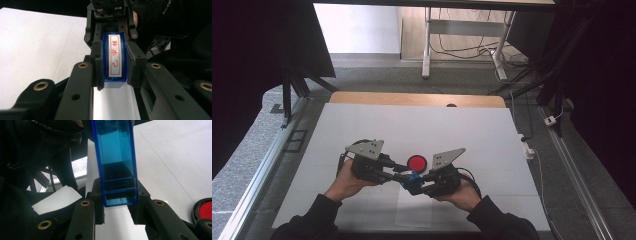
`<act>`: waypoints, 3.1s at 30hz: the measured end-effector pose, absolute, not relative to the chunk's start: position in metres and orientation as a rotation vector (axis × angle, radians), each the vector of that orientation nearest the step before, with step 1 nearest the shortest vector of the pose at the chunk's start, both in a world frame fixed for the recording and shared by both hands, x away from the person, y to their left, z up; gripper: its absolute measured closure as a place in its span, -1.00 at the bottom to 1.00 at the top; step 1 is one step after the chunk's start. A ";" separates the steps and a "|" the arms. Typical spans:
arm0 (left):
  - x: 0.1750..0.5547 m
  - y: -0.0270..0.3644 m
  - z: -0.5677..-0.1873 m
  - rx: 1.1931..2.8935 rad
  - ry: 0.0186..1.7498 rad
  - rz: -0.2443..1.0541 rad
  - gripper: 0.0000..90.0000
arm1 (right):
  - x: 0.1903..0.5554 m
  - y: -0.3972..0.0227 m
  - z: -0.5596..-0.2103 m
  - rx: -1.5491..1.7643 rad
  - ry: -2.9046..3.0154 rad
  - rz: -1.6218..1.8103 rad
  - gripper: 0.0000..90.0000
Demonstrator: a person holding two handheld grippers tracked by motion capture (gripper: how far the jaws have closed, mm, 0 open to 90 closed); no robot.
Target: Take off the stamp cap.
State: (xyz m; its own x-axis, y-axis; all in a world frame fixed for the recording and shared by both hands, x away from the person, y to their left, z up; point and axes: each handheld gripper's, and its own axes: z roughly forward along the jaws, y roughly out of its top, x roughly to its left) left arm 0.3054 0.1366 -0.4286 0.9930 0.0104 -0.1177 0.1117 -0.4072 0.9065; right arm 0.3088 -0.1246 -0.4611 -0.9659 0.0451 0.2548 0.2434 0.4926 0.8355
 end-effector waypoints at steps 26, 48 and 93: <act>0.308 0.138 -0.429 1.977 0.099 -0.141 0.57 | 0.309 -0.124 -0.461 -0.267 -2.530 -1.451 0.54; 0.308 0.158 -0.420 1.943 0.254 -0.053 0.57 | 0.305 -0.133 -0.459 -0.306 -2.643 -1.444 0.54; 0.302 0.155 -0.431 2.053 0.437 0.087 0.56 | 0.292 -0.201 -0.439 -0.665 -2.773 -1.552 0.53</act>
